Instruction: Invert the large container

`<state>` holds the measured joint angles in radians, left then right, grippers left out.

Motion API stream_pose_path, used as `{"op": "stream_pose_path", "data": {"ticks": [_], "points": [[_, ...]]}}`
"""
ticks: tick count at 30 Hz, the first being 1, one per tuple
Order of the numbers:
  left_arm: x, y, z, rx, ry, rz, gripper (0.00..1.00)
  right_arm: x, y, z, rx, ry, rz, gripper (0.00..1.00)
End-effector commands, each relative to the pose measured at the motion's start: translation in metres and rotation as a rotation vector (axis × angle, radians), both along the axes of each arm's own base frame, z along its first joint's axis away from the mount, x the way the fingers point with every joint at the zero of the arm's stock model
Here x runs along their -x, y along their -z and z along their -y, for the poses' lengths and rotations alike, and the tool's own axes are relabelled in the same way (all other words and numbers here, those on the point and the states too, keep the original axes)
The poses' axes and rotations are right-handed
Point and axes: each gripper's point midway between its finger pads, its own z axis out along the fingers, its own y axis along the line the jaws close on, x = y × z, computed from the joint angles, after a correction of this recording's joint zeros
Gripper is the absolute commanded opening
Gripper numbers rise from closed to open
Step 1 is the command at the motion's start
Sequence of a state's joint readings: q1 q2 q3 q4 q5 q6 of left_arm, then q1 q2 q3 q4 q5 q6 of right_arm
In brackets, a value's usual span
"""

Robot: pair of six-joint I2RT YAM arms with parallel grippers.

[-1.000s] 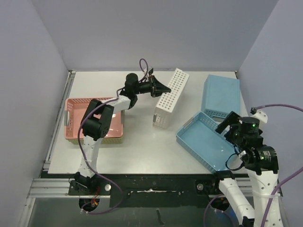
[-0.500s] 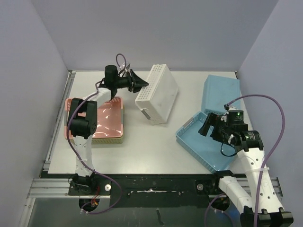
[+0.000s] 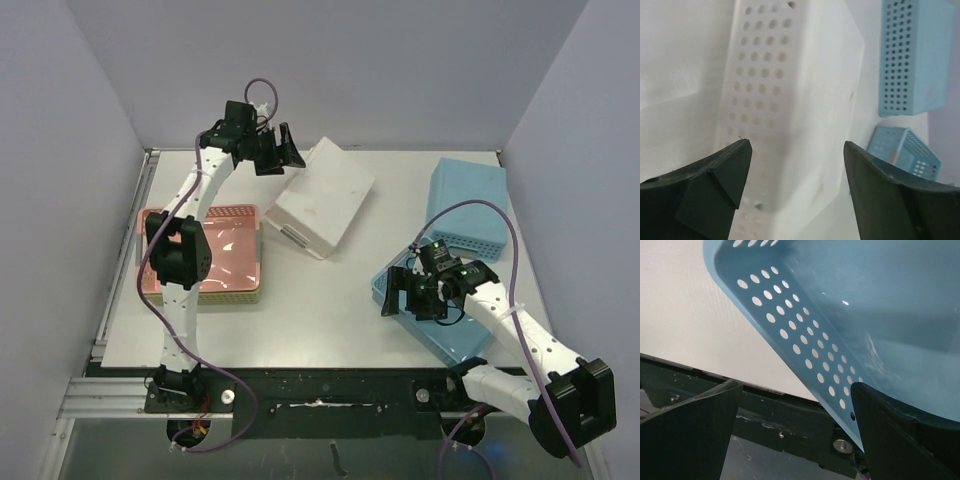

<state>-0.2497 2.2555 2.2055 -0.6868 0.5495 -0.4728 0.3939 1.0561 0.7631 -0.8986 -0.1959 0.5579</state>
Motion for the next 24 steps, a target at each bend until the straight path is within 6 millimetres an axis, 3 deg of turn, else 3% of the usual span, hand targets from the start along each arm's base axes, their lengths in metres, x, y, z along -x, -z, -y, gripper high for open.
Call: {"op": "stream_pose_path", "data": {"ticks": [1, 6, 10, 16, 19, 22, 24], "points": [[0.000, -0.041, -0.041, -0.203, -0.096, 0.141, 0.76, -0.012, 0.006, -0.004, 0.015, 0.017, 0.050, 0.86], [0.005, -0.086, -0.062, -0.266, -0.177, 0.231, 0.77, -0.013, 0.009, -0.004, 0.043, 0.013, 0.053, 0.58], [0.026, -0.114, -0.059, -0.253, -0.157, 0.269, 0.77, -0.014, 0.011, -0.002, 0.085, 0.007, 0.050, 0.39], [0.064, -0.132, -0.051, -0.249, -0.119, 0.311, 0.77, -0.021, 0.001, -0.013, 0.156, -0.045, 0.077, 0.31], [0.082, -0.139, -0.051, -0.222, -0.118, 0.306, 0.77, -0.028, -0.006, -0.024, 0.164, -0.061, 0.092, 0.17], [0.105, -0.167, -0.044, -0.163, -0.103, 0.365, 0.77, -0.037, -0.014, -0.038, 0.167, -0.074, 0.110, 0.01], [0.116, -0.179, -0.046, -0.144, -0.106, 0.391, 0.77, -0.045, -0.023, -0.051, 0.147, -0.089, 0.140, 0.00]]}}
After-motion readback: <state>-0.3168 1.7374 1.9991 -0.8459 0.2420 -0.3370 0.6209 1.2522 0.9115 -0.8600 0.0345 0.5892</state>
